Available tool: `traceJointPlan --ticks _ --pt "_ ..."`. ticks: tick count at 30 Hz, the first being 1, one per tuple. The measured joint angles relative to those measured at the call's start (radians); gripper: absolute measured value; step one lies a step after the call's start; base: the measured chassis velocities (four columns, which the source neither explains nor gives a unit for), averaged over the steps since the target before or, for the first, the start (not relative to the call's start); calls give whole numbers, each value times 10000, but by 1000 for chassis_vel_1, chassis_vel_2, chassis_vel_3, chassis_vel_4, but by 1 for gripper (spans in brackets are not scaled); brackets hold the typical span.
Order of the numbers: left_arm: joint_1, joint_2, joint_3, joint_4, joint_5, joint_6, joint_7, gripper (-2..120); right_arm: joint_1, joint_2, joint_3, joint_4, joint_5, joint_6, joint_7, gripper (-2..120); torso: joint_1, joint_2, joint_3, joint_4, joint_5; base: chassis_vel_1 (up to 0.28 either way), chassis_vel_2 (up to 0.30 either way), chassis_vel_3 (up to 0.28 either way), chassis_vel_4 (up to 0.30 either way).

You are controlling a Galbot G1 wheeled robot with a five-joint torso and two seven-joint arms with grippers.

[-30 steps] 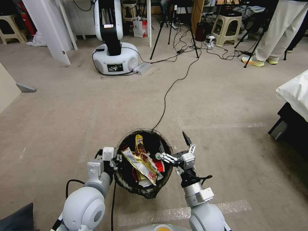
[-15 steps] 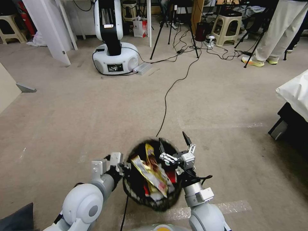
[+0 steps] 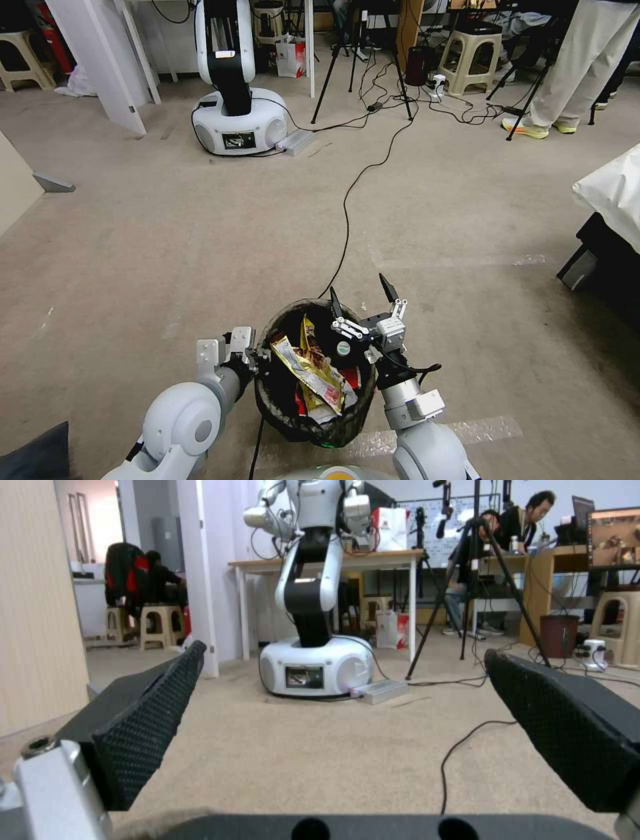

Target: Pick up the trash bin, then pick up the garbage from the floor and place it into the trash bin.

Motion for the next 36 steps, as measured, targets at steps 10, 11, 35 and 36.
traceJointPlan --ticks 10,11,35,36 --pt "-200 -221 -467 -241 -58 -13 -148 0 0 0 0 0 0 0 -1 100 0 0 0 -1 -1 0 0 0 0" --pt "-200 -221 -467 -241 -58 -13 -148 0 0 0 0 0 0 0 -1 100 0 0 0 -1 -1 0 0 0 0" --pt "-399 -1206 -172 712 -917 -44 -796 0 0 0 0 0 0 0 0 100 0 0 0 0 1 0 0 0 0" --pt "-435 -1255 -122 791 -914 -43 -815 0 0 0 0 0 0 0 0 100 0 0 0 -1 0 0 0 0 0"
